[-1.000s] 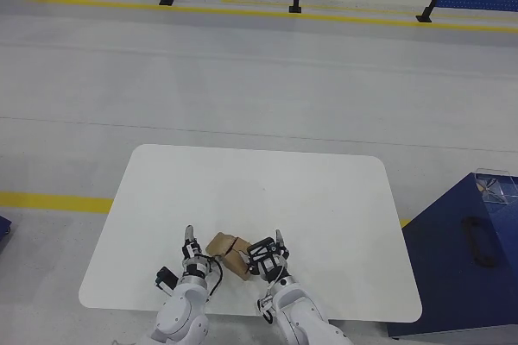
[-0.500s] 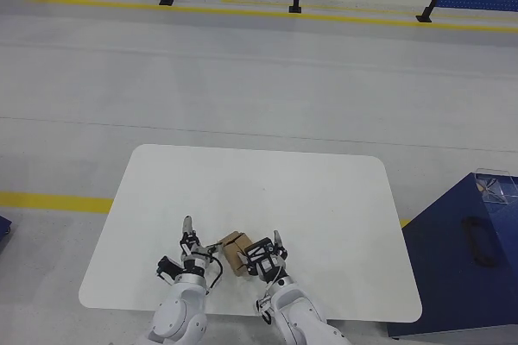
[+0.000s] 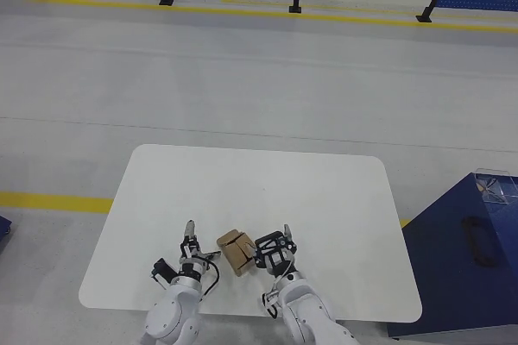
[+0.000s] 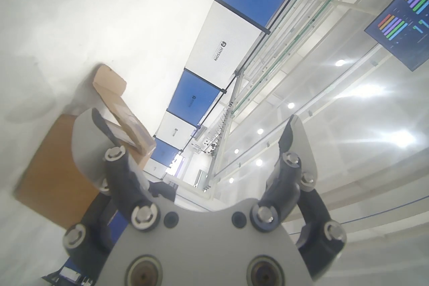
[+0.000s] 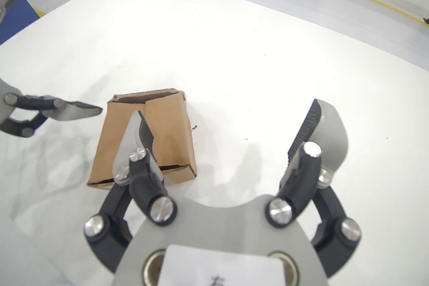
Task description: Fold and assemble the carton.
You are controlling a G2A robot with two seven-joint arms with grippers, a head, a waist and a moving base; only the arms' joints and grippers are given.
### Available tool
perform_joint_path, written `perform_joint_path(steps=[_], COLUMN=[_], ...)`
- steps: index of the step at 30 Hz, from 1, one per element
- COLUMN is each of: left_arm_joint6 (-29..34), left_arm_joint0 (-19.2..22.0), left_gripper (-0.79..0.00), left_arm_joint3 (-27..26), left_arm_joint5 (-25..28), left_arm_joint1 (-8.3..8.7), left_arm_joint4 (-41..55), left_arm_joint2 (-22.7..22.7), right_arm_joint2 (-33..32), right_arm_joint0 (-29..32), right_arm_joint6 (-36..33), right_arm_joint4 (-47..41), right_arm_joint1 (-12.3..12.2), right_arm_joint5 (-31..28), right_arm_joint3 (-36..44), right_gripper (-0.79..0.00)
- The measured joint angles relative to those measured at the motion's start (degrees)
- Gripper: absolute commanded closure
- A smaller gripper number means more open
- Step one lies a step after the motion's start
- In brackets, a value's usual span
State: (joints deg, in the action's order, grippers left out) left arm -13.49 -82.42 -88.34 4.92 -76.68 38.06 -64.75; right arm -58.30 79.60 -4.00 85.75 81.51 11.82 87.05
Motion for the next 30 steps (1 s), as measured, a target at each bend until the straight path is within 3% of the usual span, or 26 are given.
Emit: perform_joint_path(steps=[5,9,25,30], left_arm_joint6=[2.25,3.04,-0.21,-0.79], left_arm_joint0=[-2.08,-1.42,11.76,12.91], left_gripper=[-0.785,-0.785,-0.785,-0.785], left_arm_joint3=[-1.29,-0.38,10.74,12.43], left_arm_joint5=[-2.41,-2.79,-3.02,-1.37], left_arm_joint1=[-0.04,-0.48,-5.14,-6.29], left_arm_joint4=[-2.04,-4.34,-11.21,-12.25], left_arm_joint2=[1.36,3.47,15.58,17.48], right_arm_joint2=[-3.85,-5.14,-6.62,-6.62], right_arm_joint0=[1.52,1.91,3.23,3.23], right_arm_joint6=[-0.69,-0.65,-0.7,-0.69], right_arm_joint4=[-0.35,-0.71,-0.28,-0.31], right_arm_joint1=[-0.6,-0.71,-0.71,-0.71], right_arm_joint5=[0.11,0.17,1.11,1.09], right_arm_joint3=[2.25,2.94,3.31,3.32], right_gripper=[-0.785,-0.785,-0.785,-0.785])
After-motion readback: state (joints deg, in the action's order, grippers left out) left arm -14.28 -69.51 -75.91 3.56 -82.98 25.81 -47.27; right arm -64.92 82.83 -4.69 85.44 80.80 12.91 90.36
